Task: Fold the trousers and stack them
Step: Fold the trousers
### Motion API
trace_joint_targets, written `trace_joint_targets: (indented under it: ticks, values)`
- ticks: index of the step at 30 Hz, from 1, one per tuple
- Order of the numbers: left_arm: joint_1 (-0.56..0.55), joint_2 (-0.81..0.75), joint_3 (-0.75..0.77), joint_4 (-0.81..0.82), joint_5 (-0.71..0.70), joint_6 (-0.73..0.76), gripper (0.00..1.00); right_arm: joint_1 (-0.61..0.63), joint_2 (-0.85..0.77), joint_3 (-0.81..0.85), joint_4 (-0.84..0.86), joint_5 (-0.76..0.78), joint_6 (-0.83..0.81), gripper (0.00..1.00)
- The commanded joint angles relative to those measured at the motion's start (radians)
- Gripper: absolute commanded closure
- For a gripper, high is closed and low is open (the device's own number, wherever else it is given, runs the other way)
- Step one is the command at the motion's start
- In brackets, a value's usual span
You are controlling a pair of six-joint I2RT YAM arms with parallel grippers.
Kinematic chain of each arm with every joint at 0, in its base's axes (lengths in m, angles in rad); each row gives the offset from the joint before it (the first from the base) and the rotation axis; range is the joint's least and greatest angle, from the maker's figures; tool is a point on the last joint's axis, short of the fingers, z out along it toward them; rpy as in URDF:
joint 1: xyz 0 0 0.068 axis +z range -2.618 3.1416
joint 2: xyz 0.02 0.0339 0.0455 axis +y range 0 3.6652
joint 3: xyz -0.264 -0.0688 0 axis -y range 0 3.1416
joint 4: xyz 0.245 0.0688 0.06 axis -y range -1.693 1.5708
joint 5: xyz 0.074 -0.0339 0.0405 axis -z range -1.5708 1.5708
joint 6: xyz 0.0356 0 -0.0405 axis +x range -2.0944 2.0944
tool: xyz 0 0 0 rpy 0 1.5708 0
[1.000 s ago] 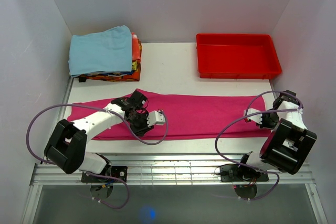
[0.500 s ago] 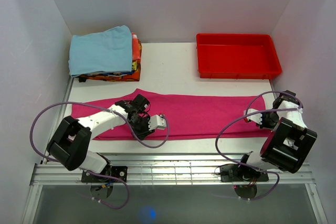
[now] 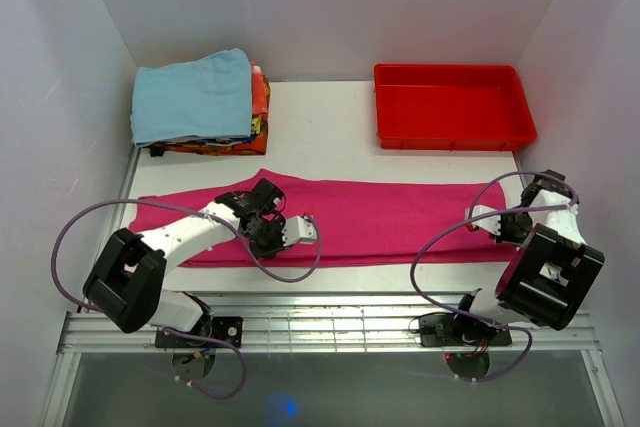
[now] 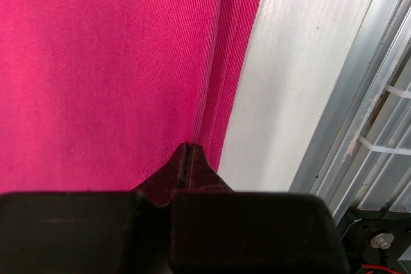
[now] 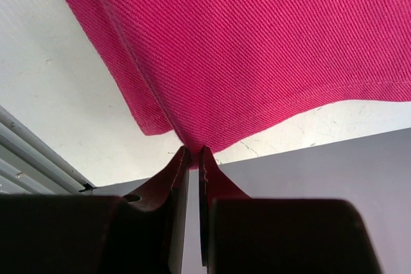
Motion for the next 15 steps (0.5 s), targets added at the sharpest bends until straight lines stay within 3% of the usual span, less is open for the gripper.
trace_joint_targets:
  ticks: [1, 8, 15]
  values:
    - [0.006, -0.083, 0.007, -0.016, -0.023, -0.016, 1.00, -0.005, -0.004, 0.083, -0.040, 0.030, -0.002, 0.92]
    - [0.095, -0.143, 0.067, -0.079, 0.019, -0.001, 1.00, -0.005, -0.051, 0.146, -0.156, 0.013, -0.025, 0.92]
    - [0.131, -0.148, 0.004, -0.115, 0.035, 0.058, 1.00, -0.005, -0.083, -0.078, 0.000, 0.073, -0.056, 0.92]
